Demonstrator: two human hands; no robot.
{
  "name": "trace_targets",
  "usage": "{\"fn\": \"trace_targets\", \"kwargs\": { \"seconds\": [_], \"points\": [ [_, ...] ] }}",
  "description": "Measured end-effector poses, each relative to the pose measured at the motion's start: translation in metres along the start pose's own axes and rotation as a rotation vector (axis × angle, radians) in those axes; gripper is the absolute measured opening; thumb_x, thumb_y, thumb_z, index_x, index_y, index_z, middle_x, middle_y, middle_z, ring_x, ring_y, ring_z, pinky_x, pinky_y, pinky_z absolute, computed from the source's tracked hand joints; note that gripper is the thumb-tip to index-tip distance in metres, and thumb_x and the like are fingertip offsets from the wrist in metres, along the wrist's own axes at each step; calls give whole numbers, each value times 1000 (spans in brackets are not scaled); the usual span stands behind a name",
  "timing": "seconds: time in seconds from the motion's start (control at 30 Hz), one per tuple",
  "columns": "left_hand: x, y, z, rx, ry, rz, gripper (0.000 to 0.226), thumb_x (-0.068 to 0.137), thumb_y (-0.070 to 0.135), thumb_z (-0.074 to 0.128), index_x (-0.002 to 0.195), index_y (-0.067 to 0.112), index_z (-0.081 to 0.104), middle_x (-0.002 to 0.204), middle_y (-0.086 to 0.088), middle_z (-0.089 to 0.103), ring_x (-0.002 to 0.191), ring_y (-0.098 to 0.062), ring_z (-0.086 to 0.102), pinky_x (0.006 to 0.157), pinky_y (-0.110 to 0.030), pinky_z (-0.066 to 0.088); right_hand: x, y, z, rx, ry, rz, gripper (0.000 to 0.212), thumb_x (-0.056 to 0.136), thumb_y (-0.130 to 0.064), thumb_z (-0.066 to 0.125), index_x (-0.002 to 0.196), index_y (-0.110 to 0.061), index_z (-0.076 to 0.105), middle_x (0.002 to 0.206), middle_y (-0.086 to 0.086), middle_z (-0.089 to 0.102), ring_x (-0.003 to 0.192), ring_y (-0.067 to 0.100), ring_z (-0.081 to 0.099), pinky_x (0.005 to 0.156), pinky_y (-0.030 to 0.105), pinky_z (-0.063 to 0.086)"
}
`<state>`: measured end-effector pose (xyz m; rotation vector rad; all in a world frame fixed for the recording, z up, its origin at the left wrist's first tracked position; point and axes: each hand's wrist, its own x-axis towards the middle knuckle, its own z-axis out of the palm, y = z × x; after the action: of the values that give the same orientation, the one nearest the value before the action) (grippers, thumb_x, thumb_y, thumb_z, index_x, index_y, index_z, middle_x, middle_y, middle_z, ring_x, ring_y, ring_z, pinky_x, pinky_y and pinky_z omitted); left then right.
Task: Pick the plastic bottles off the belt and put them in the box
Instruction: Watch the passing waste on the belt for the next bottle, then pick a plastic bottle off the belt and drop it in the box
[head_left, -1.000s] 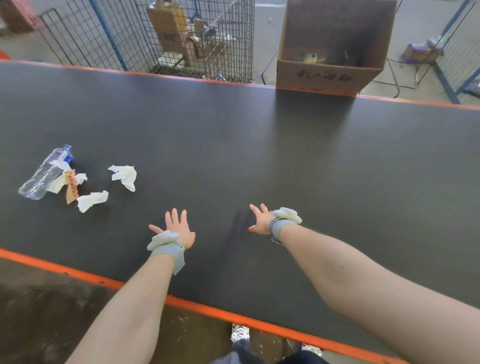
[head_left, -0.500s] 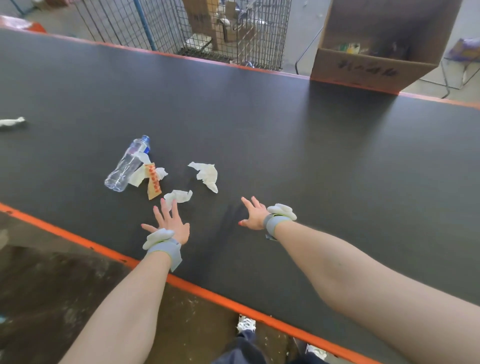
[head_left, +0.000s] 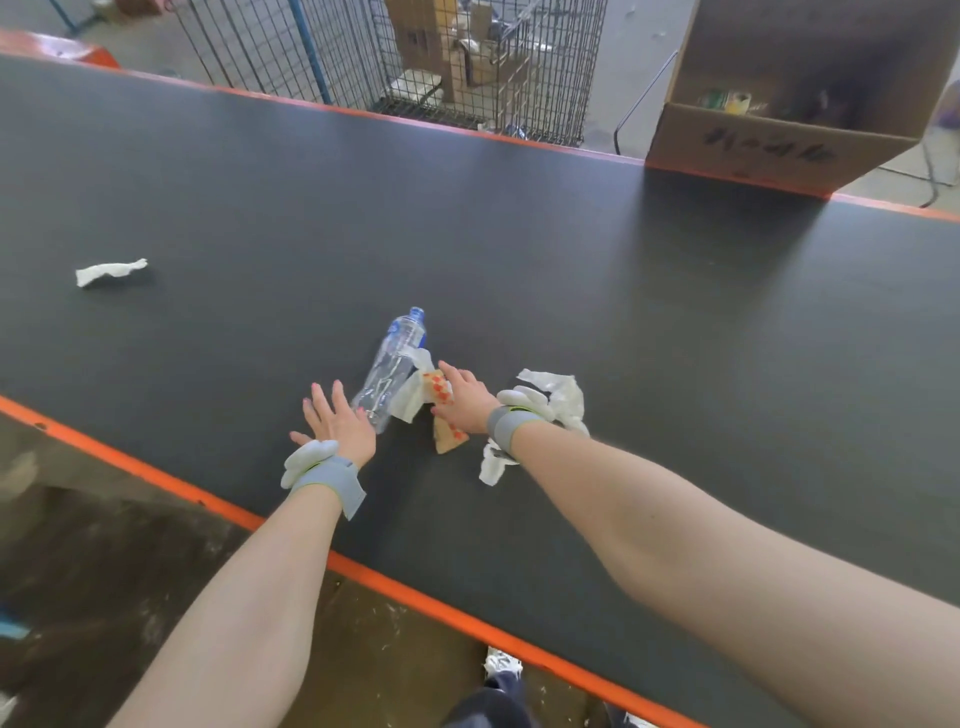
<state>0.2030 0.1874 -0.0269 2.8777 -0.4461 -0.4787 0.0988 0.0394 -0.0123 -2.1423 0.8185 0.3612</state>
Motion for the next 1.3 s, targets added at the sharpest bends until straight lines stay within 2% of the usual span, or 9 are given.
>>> {"fn": "trace_targets", "kwargs": {
  "seconds": [0.2,0.3,0.5,0.63,0.77,0.93,1.1,1.23,1.3],
  "points": [
    [3,14,14,70,-67,64,52,103,24,28,152,20,13,160,-2,-5,148,-22,-2,115,-57,10,10,2,9,-21,-8,140,83,93,-46,53,155,-25,1,159,9,16,143,43,15,117,52,15],
    [2,25,24,109,-121,117,52,103,24,28,152,20,11,161,-2,-5,148,-22,-3,115,-56,10,12,14,16,-12,-6,255,93,87,-57,55,151,-39,-11,157,15,16,143,44,16,115,58,14],
    [1,88,46,160,-244,235,54,103,24,27,153,19,7,161,-3,-6,148,-22,-5,116,-56,8,11,46,-2,74,66,420,101,83,-47,63,146,-51,-16,151,24,10,133,45,30,108,52,31],
    [0,129,52,166,-280,273,54,104,22,27,153,19,6,161,-3,-6,148,-21,-4,116,-55,8,12,60,-30,287,115,432,94,87,-29,59,148,-49,-10,149,23,9,133,45,29,114,47,27],
    [6,209,57,122,-265,367,54,103,21,28,153,18,7,161,-4,-3,148,-22,-3,115,-55,9,5,93,-110,500,243,398,88,89,-16,53,150,-48,-2,145,20,15,133,40,30,113,41,27],
    [24,319,60,48,-242,503,56,103,20,30,152,12,7,159,-13,1,147,-27,-1,119,-48,9,23,137,-231,624,470,386,86,88,-31,52,147,-52,-7,138,21,30,124,43,43,107,49,37],
    [43,405,68,-4,-224,524,55,103,23,30,152,13,8,160,-9,1,147,-24,0,118,-48,10,73,169,-391,748,838,271,71,95,-29,49,154,-20,11,150,16,33,135,36,37,112,46,31],
    [69,433,81,16,-248,507,54,104,28,27,153,18,7,160,-3,0,147,-20,1,115,-53,12,122,179,-497,937,873,292,83,92,-60,45,154,-32,-1,158,15,15,144,35,23,118,46,22],
    [76,431,87,22,-257,491,54,103,28,28,153,17,7,160,-4,1,147,-20,1,115,-53,12,125,182,-514,890,877,286,73,97,-56,39,154,-31,0,161,11,10,147,33,17,119,43,18]
  ]
}}
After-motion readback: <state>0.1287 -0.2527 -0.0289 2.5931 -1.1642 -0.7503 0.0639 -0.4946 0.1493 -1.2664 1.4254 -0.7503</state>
